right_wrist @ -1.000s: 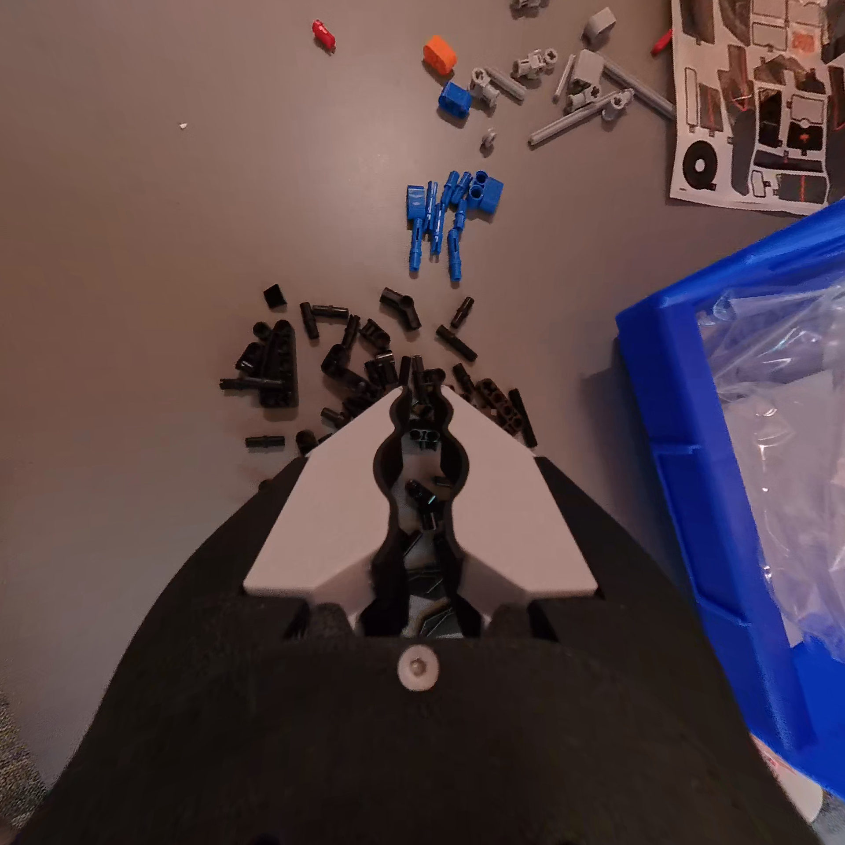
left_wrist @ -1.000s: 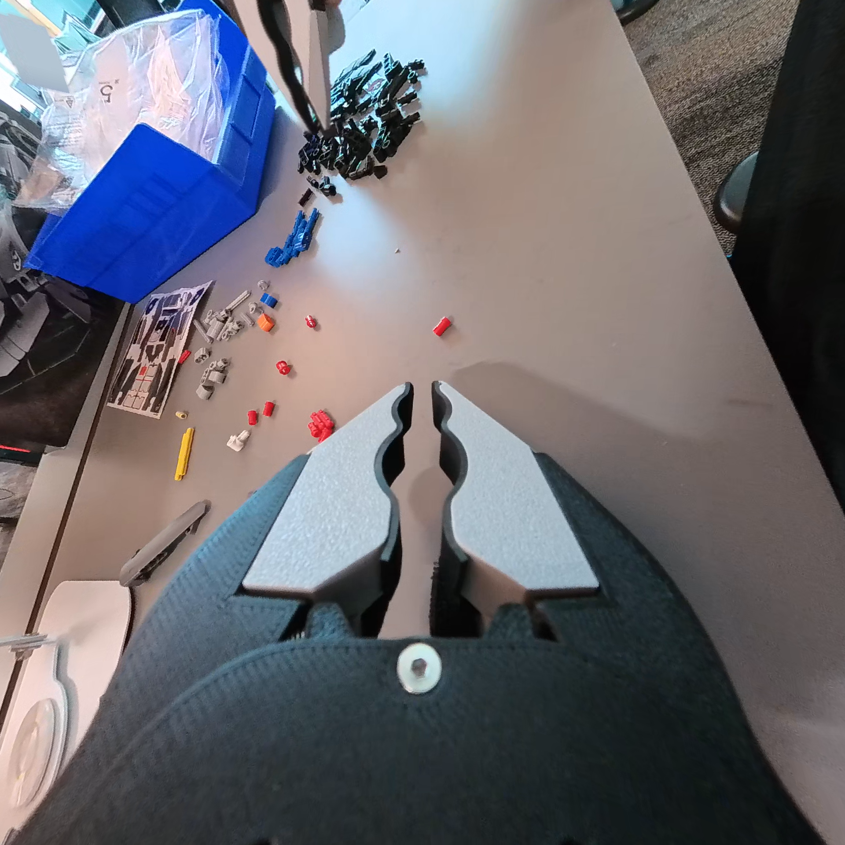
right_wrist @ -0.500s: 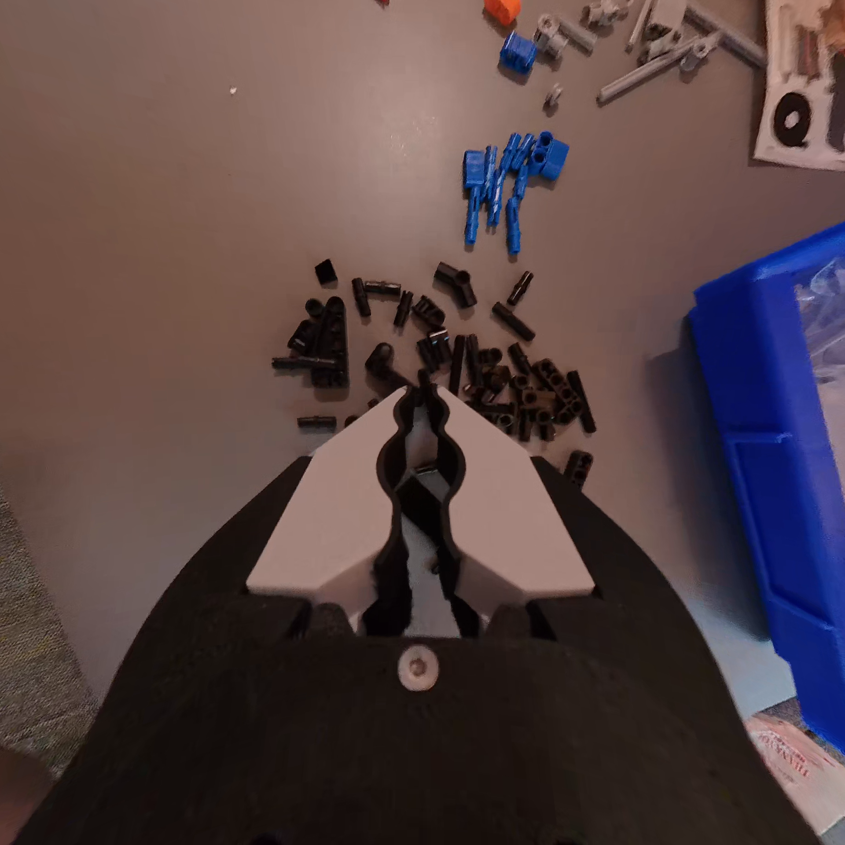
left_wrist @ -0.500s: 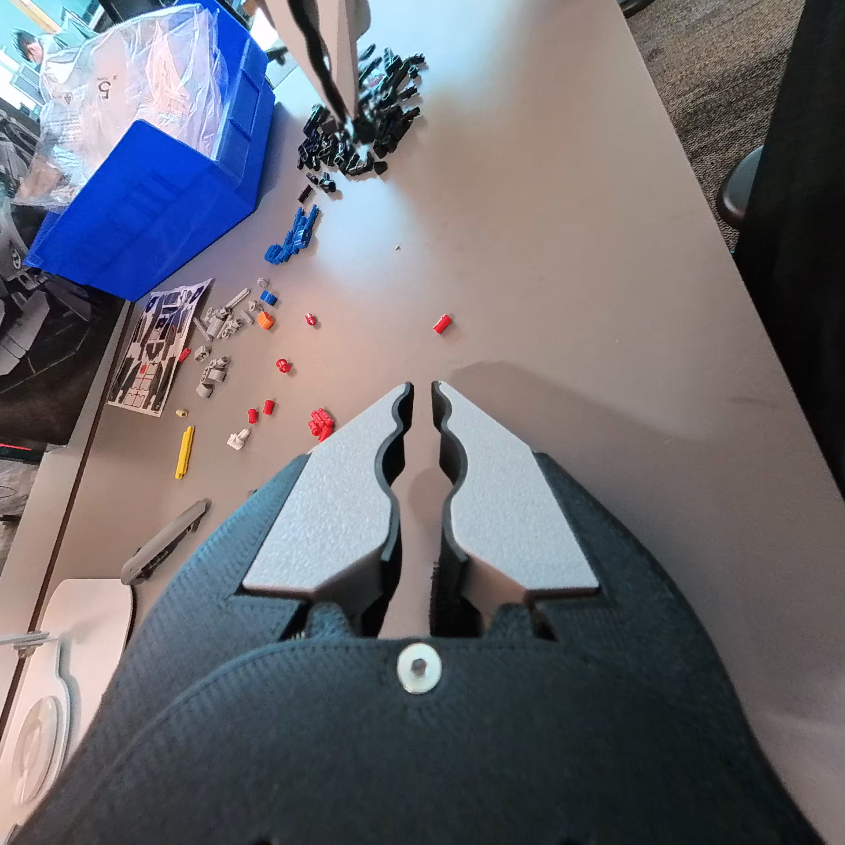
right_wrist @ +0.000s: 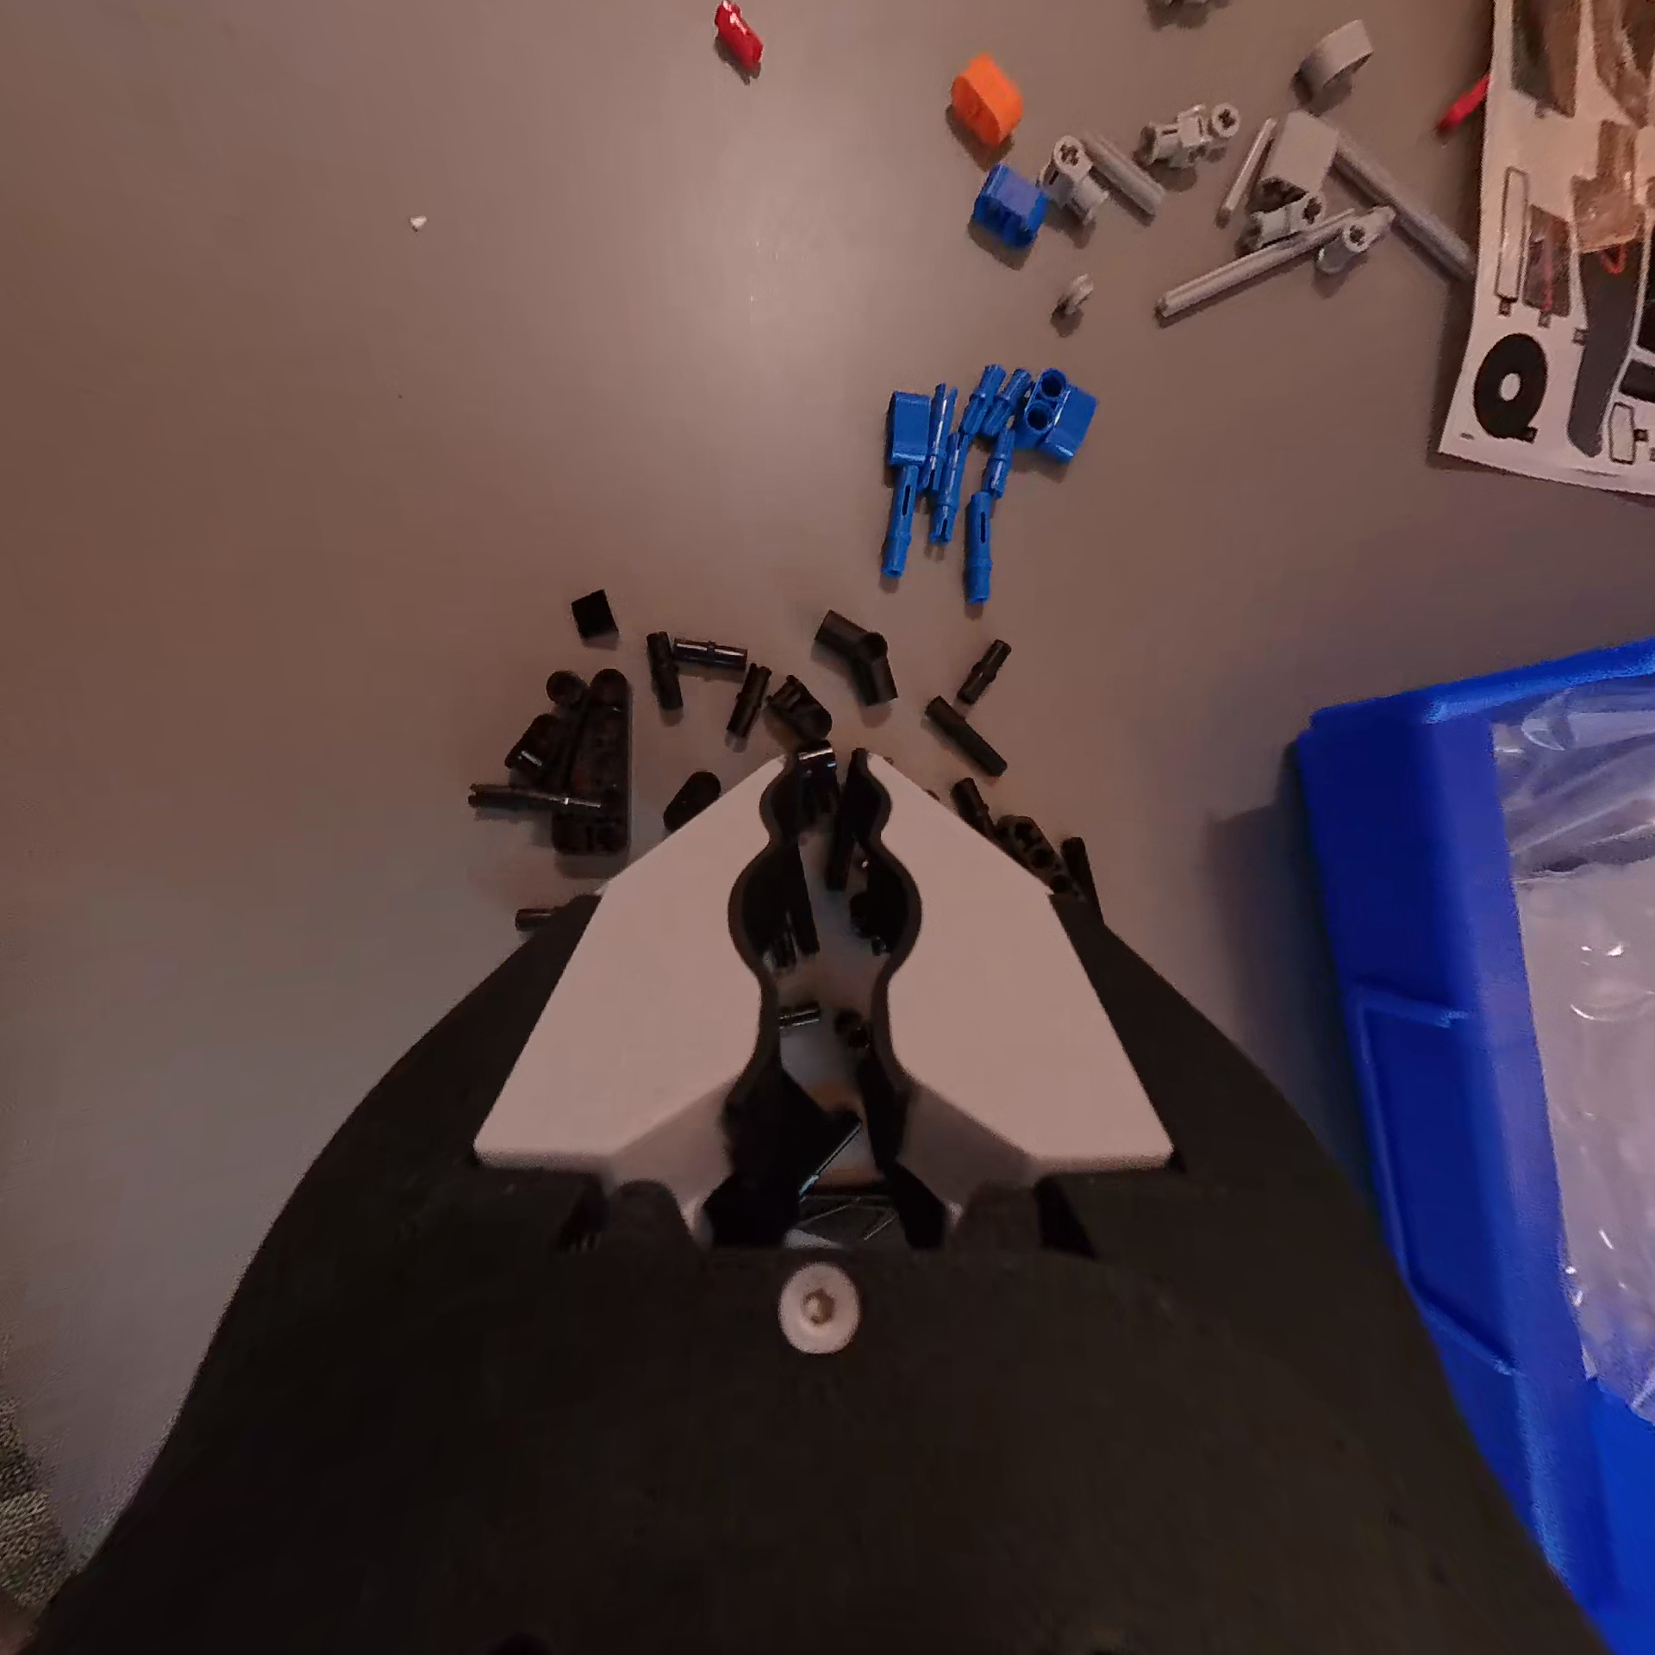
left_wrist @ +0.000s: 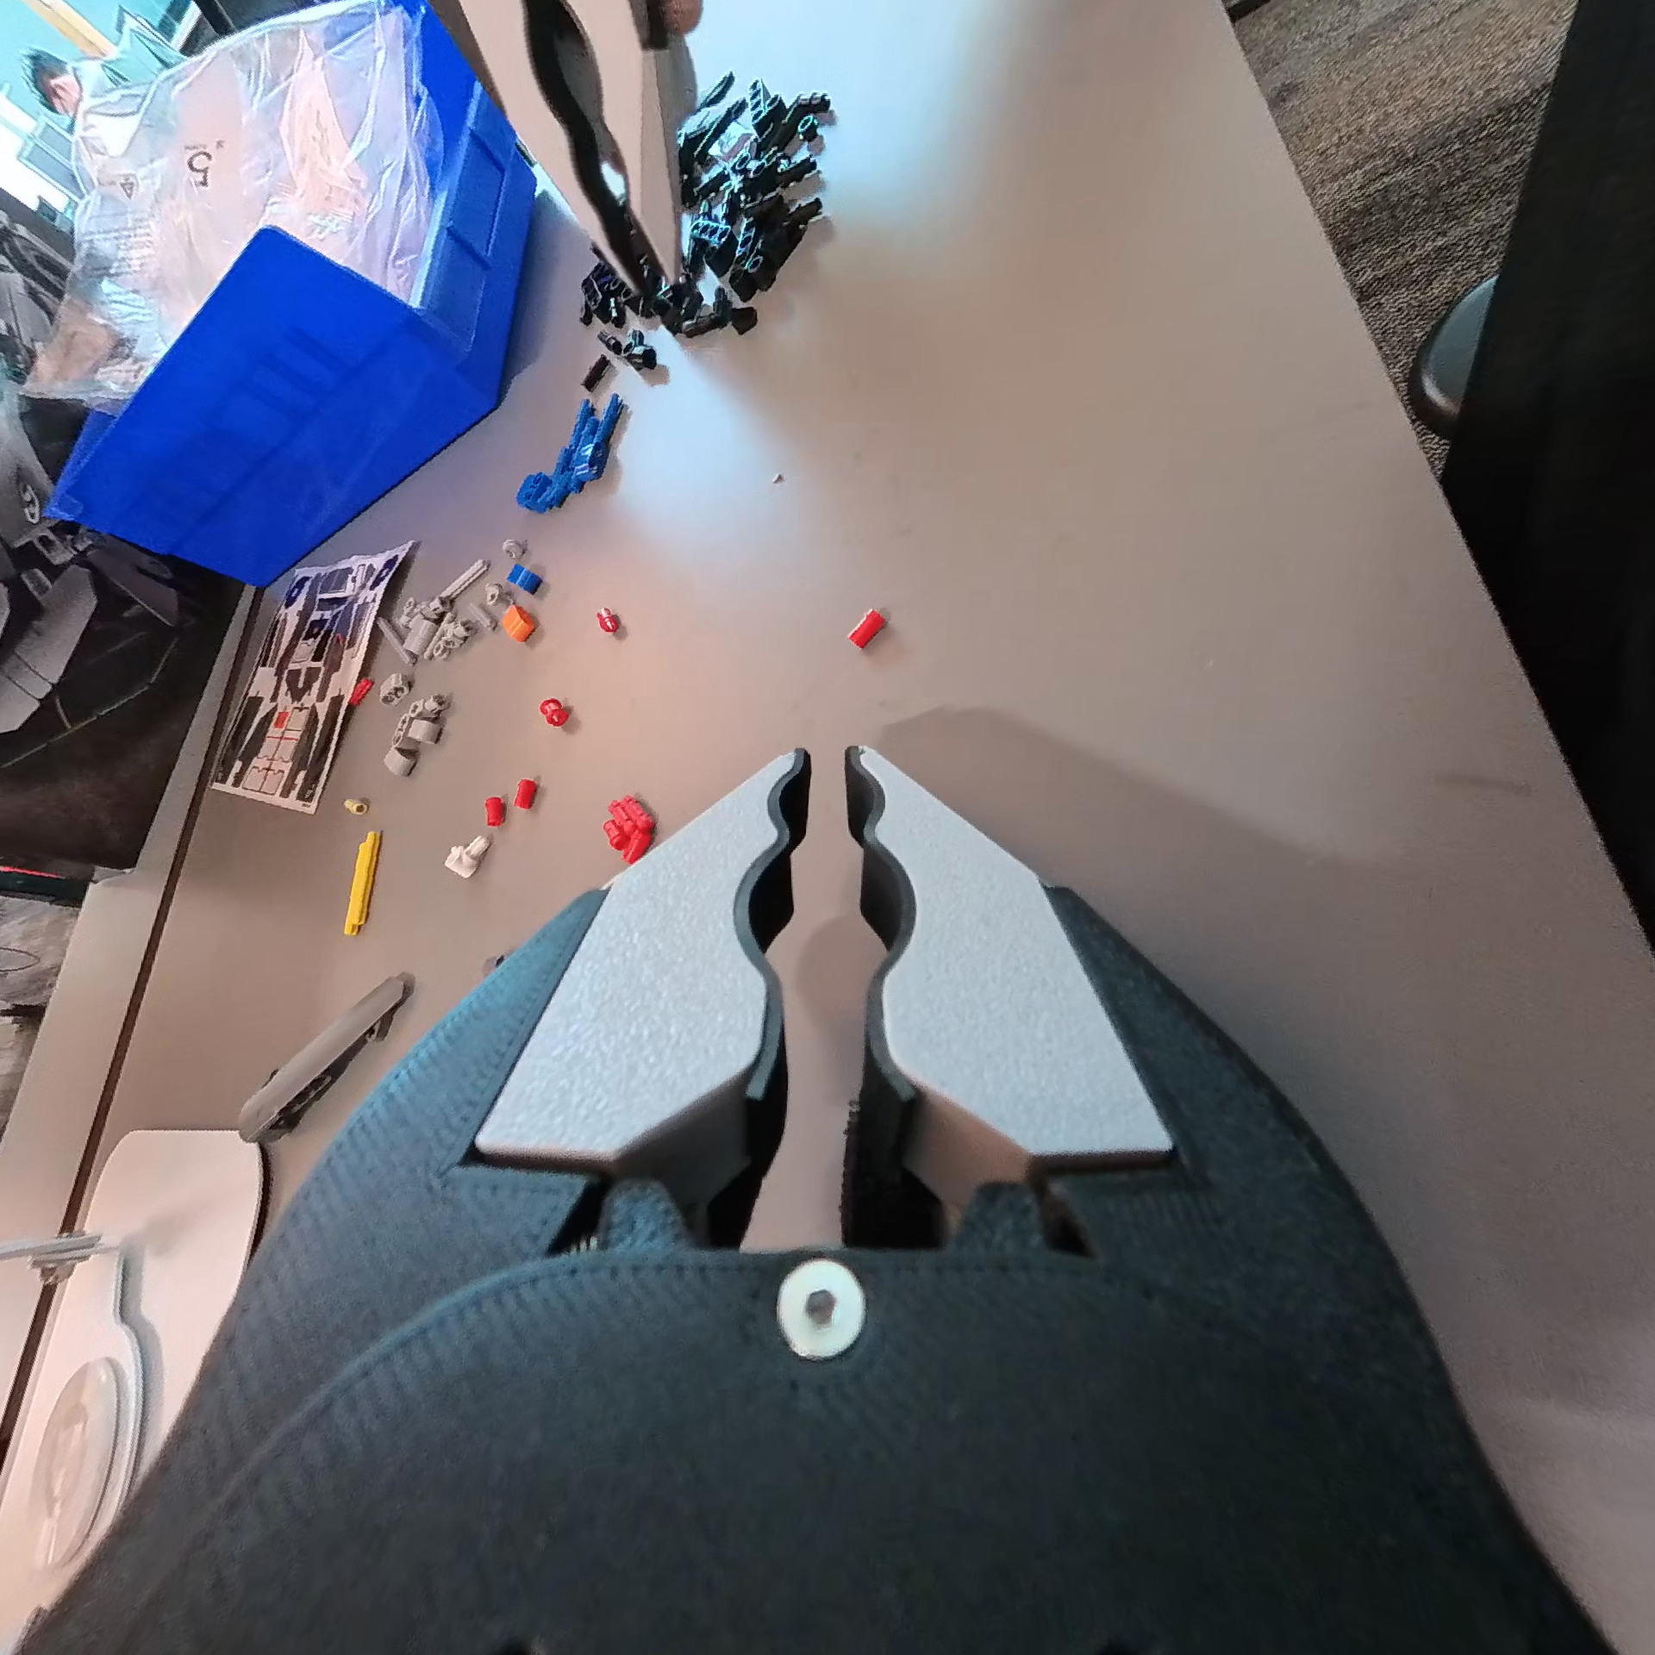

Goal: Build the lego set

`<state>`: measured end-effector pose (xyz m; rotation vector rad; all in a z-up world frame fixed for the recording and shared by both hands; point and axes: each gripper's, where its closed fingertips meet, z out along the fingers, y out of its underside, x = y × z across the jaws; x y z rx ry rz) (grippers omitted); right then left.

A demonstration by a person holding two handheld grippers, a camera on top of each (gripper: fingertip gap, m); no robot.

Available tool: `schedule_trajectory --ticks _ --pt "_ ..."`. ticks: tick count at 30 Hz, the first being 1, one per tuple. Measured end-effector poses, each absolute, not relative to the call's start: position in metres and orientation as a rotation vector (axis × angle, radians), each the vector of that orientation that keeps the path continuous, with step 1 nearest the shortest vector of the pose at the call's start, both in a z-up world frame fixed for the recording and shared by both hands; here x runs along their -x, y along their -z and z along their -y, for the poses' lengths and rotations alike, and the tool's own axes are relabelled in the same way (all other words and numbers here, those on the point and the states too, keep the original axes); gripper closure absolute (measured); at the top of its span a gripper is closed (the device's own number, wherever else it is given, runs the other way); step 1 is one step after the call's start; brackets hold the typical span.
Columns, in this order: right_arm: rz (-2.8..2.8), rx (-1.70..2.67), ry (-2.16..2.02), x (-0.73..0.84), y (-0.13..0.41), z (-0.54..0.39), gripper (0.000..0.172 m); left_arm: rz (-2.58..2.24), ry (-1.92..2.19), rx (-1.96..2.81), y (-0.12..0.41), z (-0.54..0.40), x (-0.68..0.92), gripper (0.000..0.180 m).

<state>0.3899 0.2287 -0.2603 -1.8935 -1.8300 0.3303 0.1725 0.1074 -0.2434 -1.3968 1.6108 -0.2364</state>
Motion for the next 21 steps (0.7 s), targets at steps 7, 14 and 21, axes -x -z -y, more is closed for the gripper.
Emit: schedule_trajectory --ticks 7,14,21 --pt "1.844 1.934 -0.376 -0.39 0.267 -0.226 0.167 -1.617 0.245 1.399 0.245 -0.107 -0.173 0.175" --pt "1.832 1.899 -0.379 -0.389 0.262 -0.228 0.168 -1.621 0.244 1.395 0.244 -0.107 -0.174 0.175" --pt "1.821 1.769 -0.367 -0.363 0.223 -0.209 0.168 -1.641 0.244 1.357 0.237 -0.098 -0.177 0.175"
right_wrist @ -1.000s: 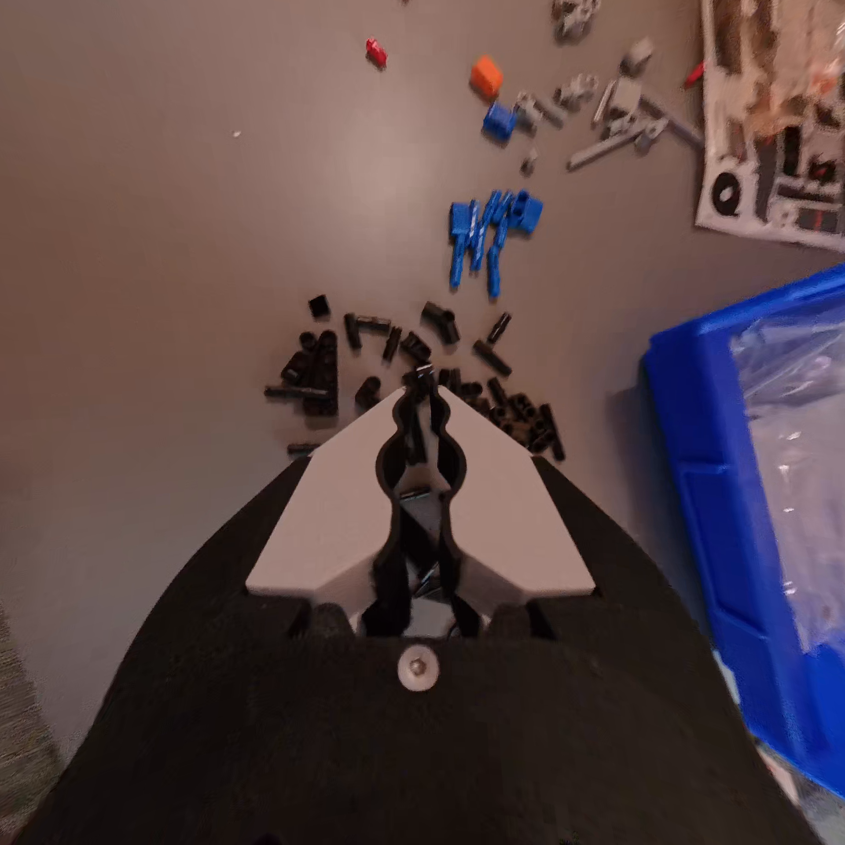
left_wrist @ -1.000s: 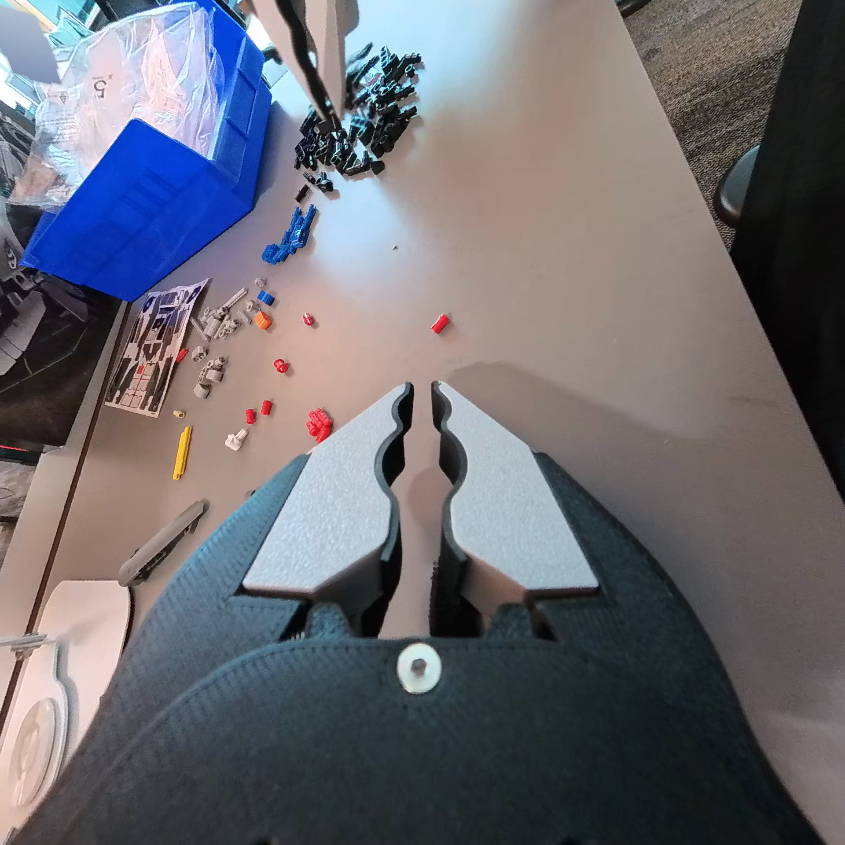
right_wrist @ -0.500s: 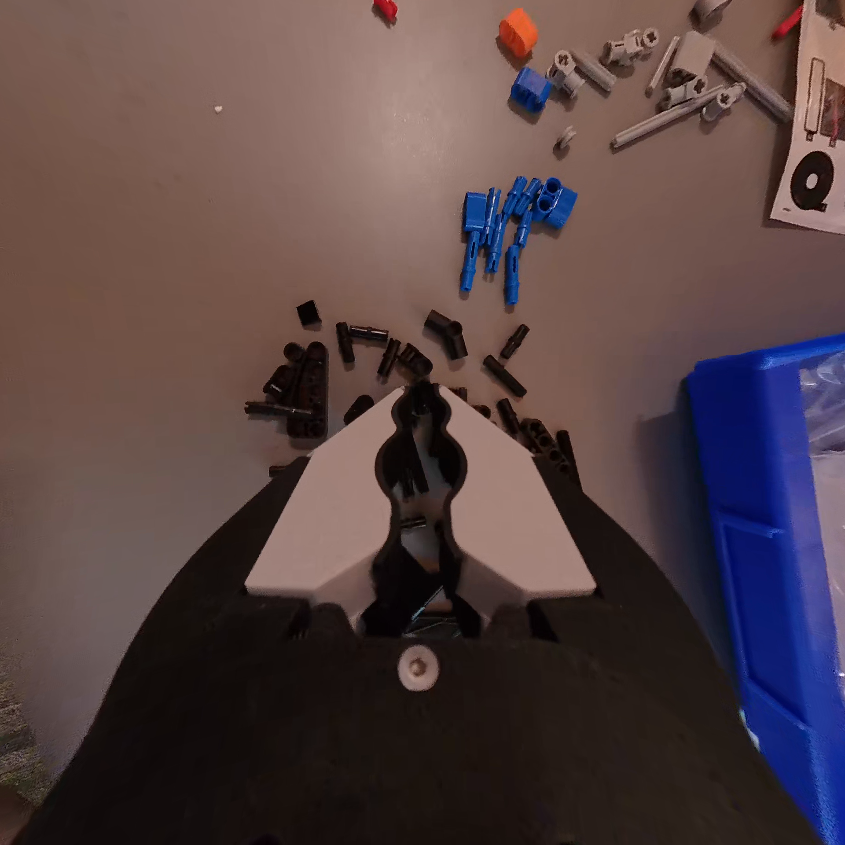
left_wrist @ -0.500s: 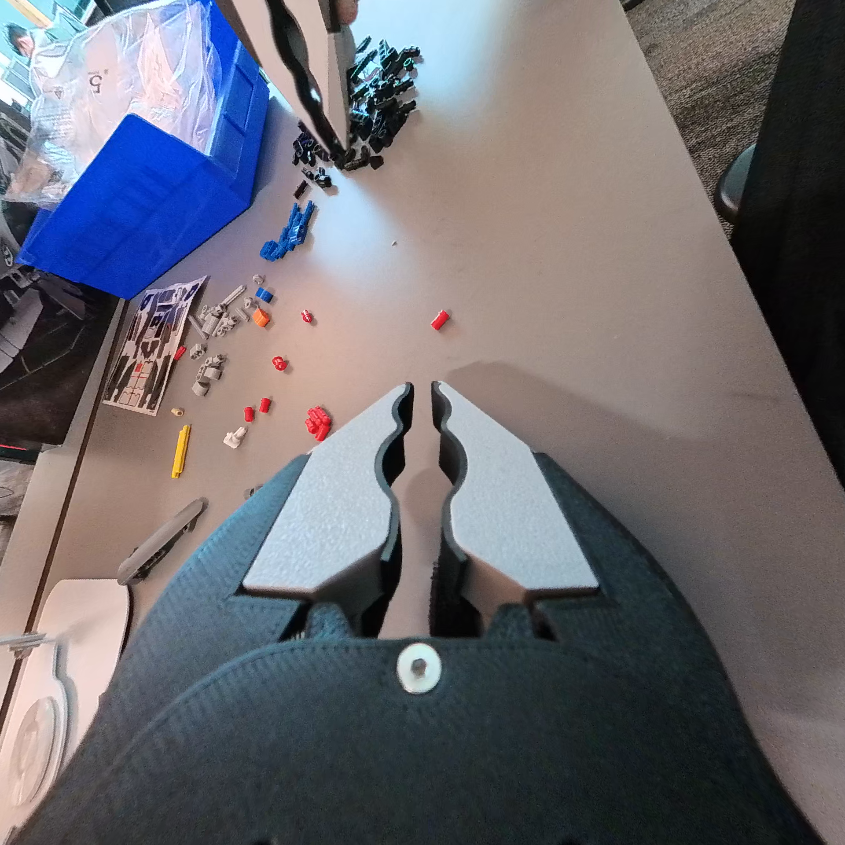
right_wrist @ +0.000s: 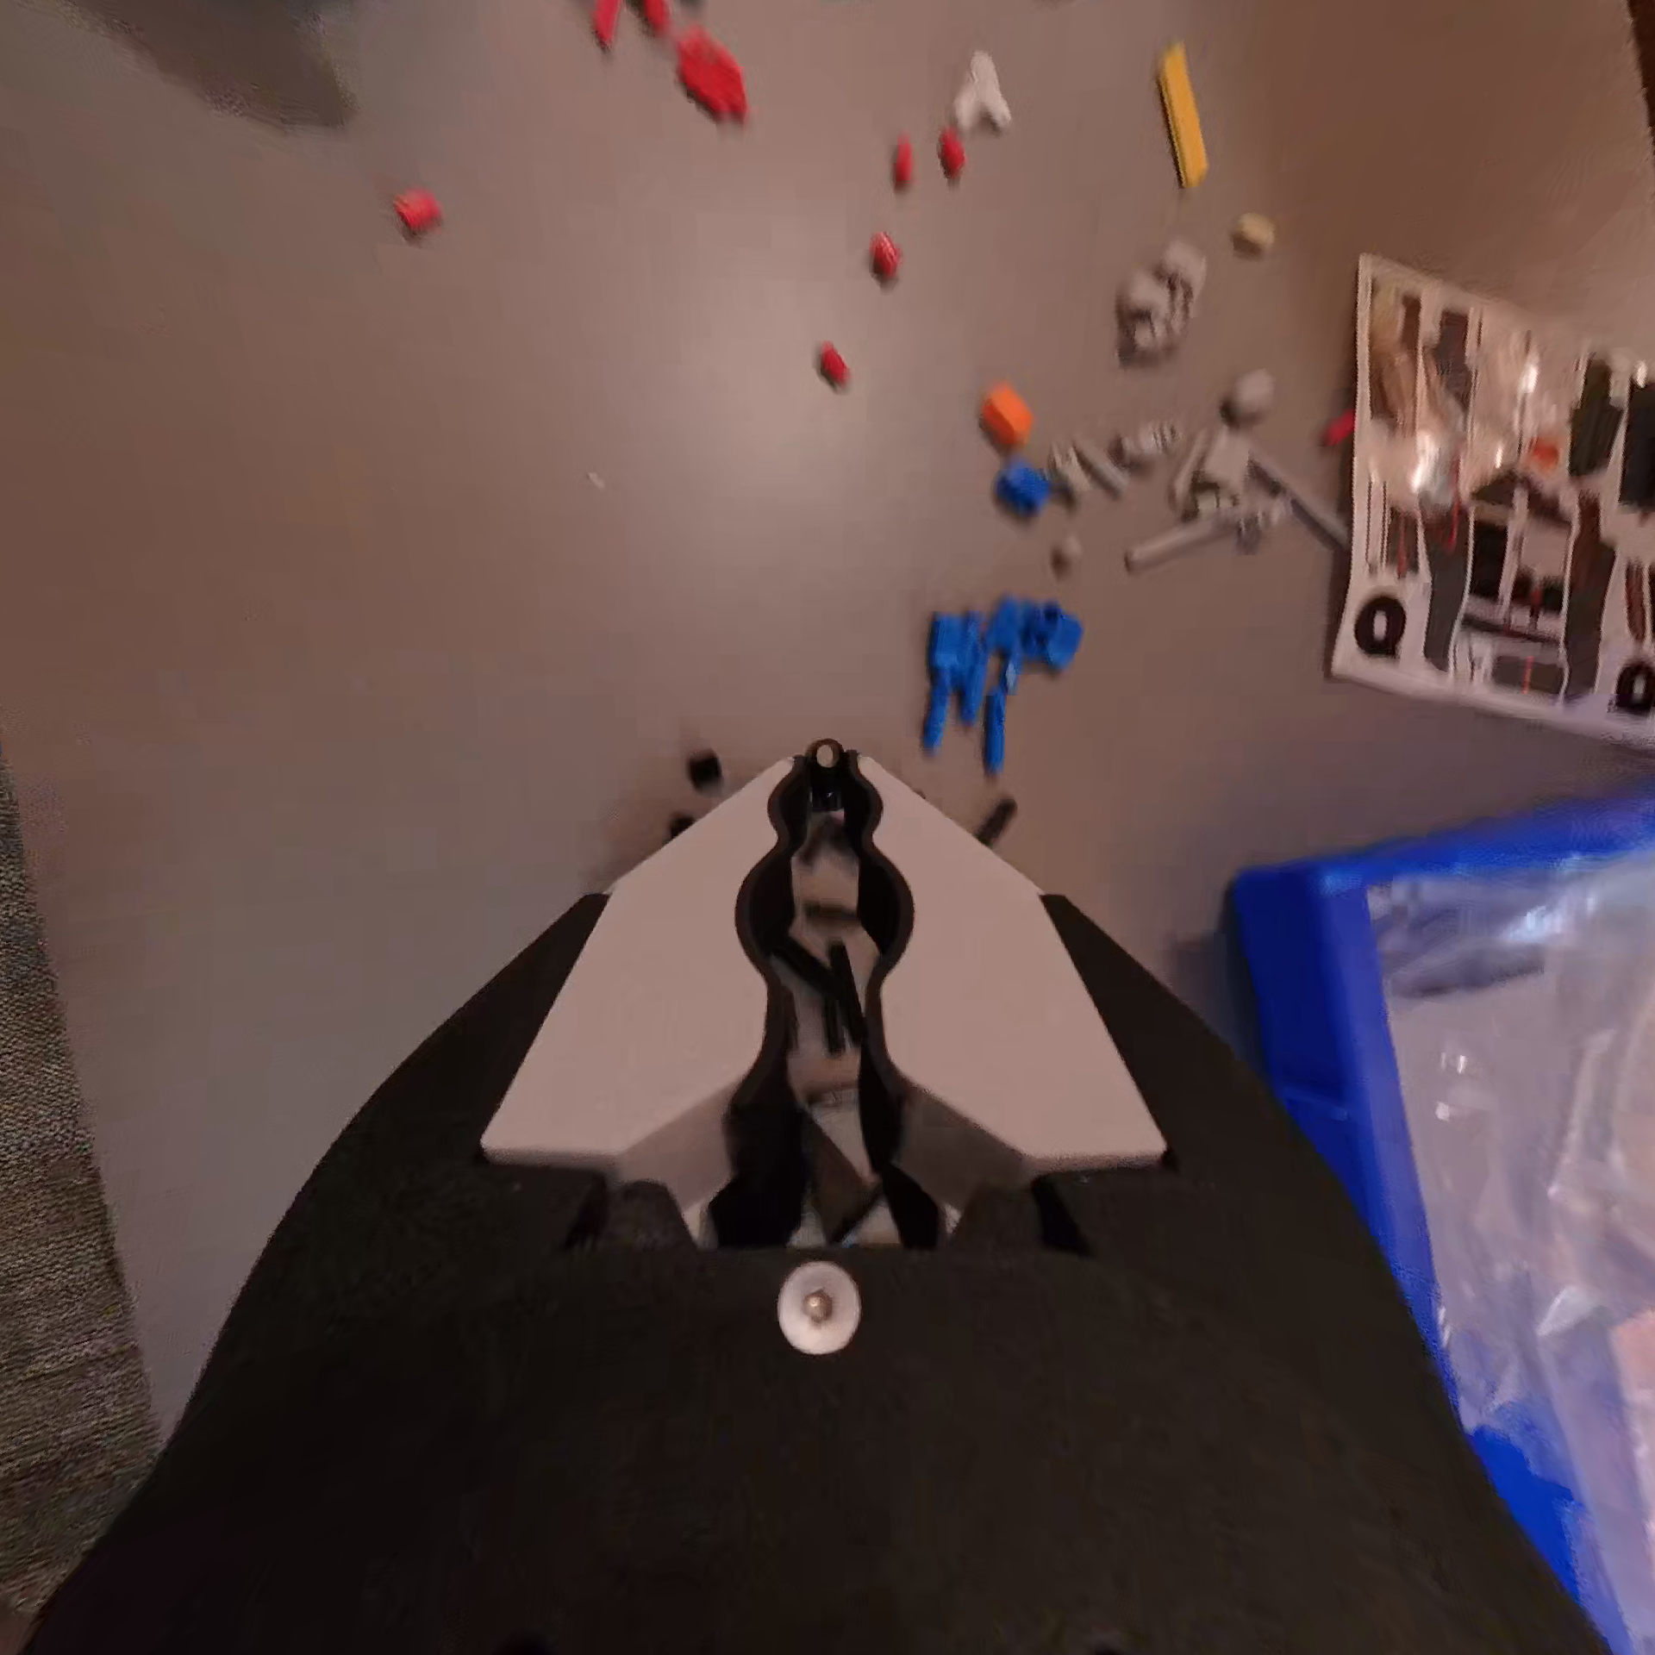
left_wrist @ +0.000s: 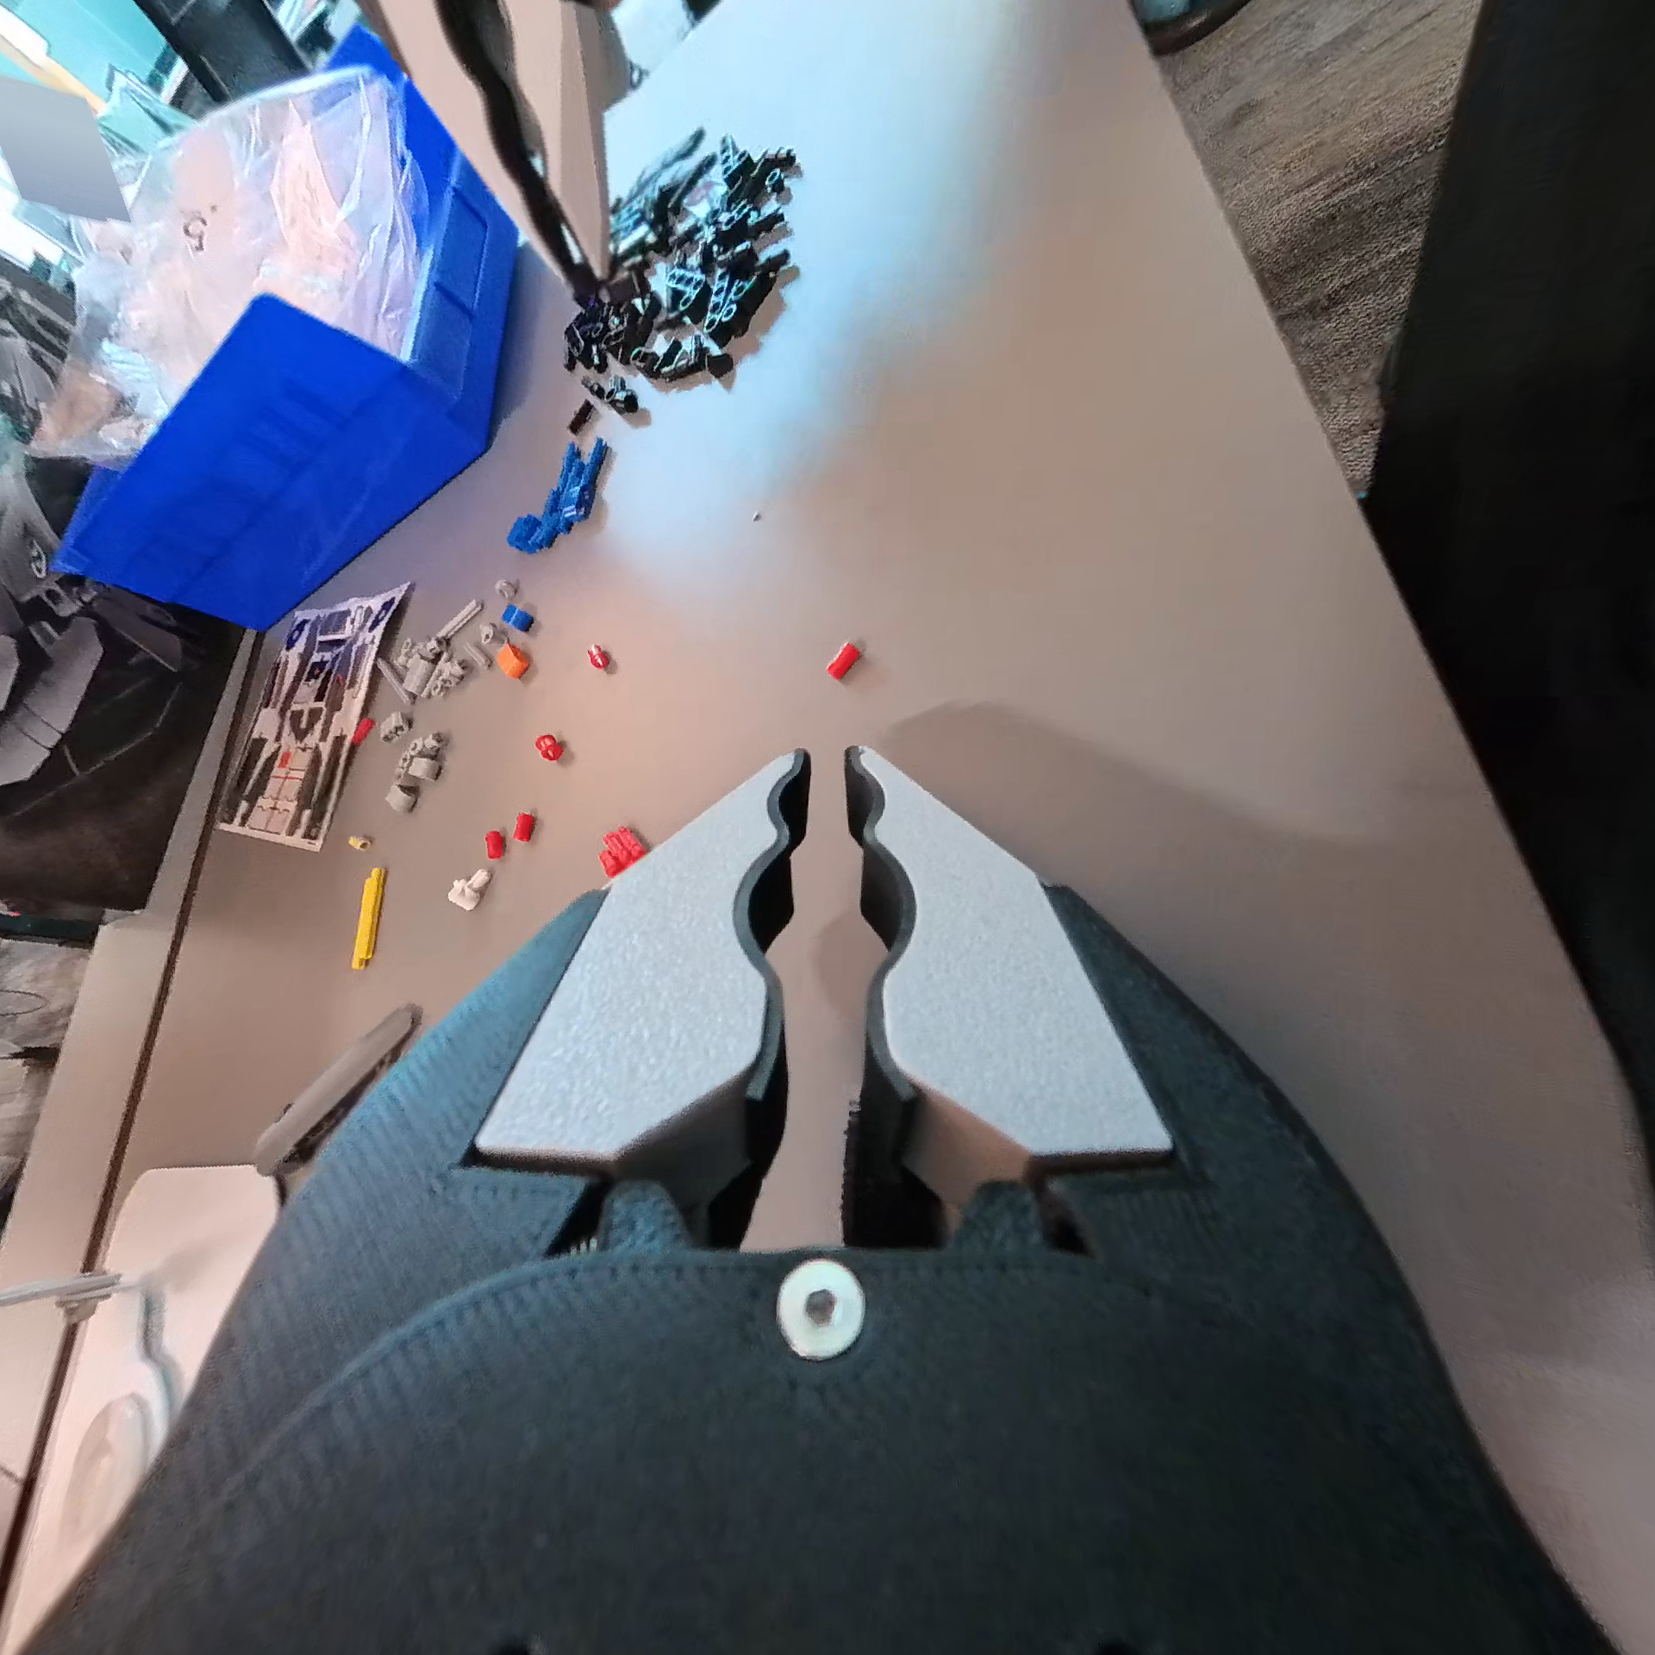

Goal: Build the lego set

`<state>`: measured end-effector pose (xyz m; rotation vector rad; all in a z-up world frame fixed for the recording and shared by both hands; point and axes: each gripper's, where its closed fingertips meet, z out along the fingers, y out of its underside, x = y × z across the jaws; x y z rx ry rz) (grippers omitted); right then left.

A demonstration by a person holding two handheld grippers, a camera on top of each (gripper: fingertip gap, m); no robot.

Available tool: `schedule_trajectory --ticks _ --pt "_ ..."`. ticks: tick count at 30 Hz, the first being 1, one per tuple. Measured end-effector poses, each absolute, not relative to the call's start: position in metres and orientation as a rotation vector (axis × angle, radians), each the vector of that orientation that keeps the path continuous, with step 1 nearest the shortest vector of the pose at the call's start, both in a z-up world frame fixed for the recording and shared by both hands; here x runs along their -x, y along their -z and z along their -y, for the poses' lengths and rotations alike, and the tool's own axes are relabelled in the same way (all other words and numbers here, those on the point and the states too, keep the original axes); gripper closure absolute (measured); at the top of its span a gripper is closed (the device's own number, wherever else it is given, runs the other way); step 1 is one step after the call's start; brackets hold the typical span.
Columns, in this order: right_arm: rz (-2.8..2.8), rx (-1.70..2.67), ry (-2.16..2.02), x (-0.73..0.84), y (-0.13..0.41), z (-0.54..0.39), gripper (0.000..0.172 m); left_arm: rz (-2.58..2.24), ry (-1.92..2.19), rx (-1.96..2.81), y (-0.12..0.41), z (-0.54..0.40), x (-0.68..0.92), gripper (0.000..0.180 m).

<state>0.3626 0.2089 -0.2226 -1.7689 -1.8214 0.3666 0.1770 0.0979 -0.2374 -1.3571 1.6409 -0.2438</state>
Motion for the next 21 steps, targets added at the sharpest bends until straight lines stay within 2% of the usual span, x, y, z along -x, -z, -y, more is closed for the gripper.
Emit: schedule_trajectory --ticks 4,14,21 --pt "1.914 1.621 -0.46 -0.307 0.205 -0.176 0.167 -1.596 0.189 1.349 0.228 -0.098 -0.175 0.174" --pt "2.078 1.449 -1.16 -0.172 0.199 -0.107 0.168 -1.377 -0.039 1.248 0.191 -0.116 -0.155 0.169" --pt "2.153 1.468 -1.304 -0.148 0.202 -0.102 0.168 -1.399 -0.057 1.171 0.188 -0.113 -0.15 0.167"
